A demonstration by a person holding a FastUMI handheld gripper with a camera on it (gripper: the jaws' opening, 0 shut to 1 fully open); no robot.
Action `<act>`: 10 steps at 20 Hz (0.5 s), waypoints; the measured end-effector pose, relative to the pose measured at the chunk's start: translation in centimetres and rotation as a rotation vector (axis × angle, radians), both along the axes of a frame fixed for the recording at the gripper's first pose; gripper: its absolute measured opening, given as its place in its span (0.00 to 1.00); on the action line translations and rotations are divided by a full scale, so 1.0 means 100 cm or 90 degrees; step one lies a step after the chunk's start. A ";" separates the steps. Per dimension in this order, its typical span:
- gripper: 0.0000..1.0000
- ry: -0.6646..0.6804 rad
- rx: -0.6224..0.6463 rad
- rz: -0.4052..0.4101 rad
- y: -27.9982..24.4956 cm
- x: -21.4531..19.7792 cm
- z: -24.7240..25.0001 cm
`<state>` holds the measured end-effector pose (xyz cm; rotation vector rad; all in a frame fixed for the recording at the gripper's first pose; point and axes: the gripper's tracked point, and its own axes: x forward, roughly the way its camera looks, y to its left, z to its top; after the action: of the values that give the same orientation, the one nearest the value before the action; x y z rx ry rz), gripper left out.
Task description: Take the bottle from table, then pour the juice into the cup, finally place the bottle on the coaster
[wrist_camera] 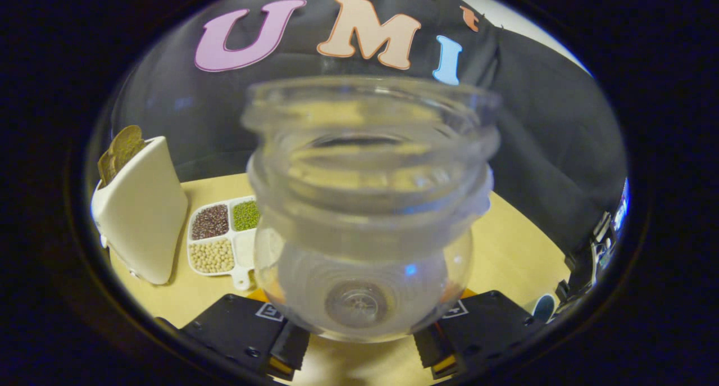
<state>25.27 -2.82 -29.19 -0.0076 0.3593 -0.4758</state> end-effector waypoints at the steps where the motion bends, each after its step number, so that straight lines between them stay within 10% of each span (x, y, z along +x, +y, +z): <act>1: 1.00 0.004 0.002 -0.001 -0.002 0.002 -0.003; 10: 1.00 0.041 0.036 0.008 -0.005 0.016 -0.024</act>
<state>26.90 -3.36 -31.64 0.0298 0.4351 -0.4530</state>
